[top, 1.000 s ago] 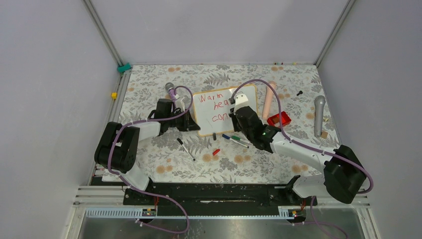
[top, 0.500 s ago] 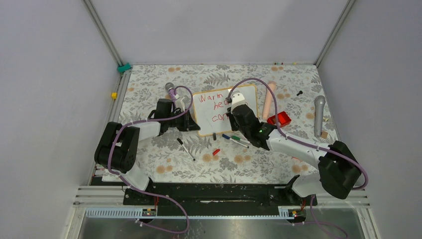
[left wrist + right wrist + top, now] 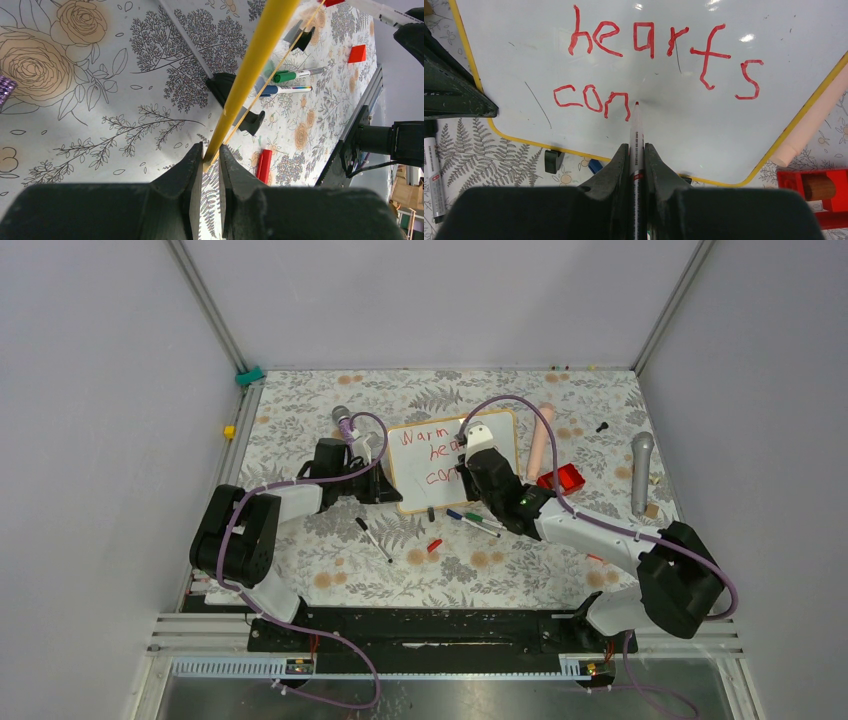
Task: Write a sentence on the whiteboard
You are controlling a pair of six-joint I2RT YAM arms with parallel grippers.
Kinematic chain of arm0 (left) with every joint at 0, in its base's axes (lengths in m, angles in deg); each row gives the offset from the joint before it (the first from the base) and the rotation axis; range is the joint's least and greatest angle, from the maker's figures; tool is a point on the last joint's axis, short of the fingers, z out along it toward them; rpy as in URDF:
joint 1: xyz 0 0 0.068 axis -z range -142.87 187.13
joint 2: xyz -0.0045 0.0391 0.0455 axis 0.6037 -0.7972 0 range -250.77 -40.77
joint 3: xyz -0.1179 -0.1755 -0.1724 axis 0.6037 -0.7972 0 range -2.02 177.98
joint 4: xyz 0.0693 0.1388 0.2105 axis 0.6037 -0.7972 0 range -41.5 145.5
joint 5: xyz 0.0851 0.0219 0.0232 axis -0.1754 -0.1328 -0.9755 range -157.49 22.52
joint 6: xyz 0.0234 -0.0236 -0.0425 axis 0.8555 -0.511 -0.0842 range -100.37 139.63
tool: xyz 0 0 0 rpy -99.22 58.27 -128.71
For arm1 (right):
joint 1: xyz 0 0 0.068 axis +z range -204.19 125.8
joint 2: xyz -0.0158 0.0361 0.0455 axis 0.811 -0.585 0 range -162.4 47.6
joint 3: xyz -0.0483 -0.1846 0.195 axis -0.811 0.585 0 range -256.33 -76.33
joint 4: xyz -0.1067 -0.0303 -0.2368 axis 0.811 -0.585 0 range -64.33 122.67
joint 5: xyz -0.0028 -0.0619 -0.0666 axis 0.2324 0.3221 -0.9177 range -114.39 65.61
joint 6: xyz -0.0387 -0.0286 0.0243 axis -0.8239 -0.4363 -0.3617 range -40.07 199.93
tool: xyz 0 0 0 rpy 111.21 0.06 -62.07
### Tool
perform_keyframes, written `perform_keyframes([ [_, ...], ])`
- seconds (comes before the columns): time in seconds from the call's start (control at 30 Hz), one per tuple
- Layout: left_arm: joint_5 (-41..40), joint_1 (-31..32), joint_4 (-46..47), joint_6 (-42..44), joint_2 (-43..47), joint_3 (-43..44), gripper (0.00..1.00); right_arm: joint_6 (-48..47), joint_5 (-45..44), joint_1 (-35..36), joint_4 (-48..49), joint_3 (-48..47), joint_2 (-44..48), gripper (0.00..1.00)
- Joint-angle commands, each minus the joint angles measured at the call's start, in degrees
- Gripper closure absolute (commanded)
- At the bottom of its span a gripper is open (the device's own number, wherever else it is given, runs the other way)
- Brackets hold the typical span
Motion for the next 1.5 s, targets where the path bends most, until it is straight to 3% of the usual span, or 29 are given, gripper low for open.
perform_keyframes([
  [0.0, -1.8, -0.4, 1.2, 0.6, -0.4, 2.1, 0.99, -0.8, -1.4, -0.6, 0.9, -2.6, -0.7, 1.0],
  [1.47, -1.9, -0.5, 1.0, 0.7, -0.3, 2.2, 0.99, 1.2, 2.1, -1.0, -0.5, 2.0, -0.1, 1.0],
])
